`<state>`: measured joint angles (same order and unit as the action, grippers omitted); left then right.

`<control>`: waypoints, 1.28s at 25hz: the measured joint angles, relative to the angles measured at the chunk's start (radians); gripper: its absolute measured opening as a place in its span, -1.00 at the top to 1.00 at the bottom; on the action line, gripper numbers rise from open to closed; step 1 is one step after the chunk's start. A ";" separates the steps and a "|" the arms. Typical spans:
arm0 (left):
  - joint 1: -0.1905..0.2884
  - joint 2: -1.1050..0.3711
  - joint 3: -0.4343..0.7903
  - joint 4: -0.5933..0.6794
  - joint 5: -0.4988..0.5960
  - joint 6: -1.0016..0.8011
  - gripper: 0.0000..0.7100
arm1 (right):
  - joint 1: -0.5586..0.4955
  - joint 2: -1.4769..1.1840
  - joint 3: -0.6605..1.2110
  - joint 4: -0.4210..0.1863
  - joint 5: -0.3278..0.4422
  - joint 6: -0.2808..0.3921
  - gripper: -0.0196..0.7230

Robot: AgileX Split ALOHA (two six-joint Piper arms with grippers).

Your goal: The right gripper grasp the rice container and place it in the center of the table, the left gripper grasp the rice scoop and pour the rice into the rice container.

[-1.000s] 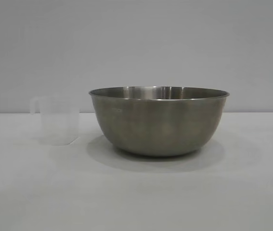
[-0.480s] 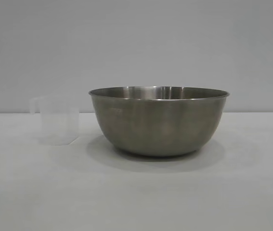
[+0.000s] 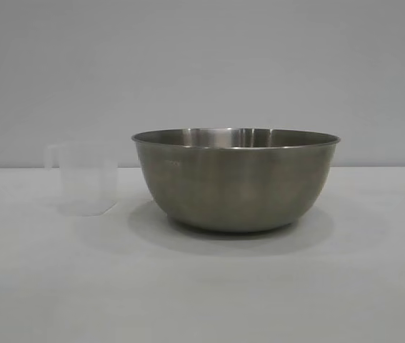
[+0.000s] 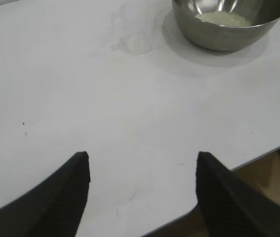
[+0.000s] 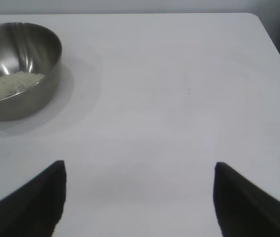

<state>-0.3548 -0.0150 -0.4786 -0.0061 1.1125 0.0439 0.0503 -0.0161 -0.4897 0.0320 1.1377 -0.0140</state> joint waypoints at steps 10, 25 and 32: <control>0.178 0.000 0.000 0.000 0.000 0.000 -0.18 | 0.000 0.000 0.000 0.000 0.000 0.000 -0.46; 0.404 -0.002 0.000 -0.002 0.000 0.000 -0.18 | 0.000 0.000 0.000 0.000 0.000 0.000 -0.46; 0.401 -0.002 0.000 -0.002 0.000 0.000 -0.18 | 0.000 0.000 0.000 0.000 0.000 0.000 -0.46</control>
<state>0.0460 -0.0167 -0.4786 -0.0079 1.1125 0.0439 0.0503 -0.0161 -0.4897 0.0320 1.1377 -0.0140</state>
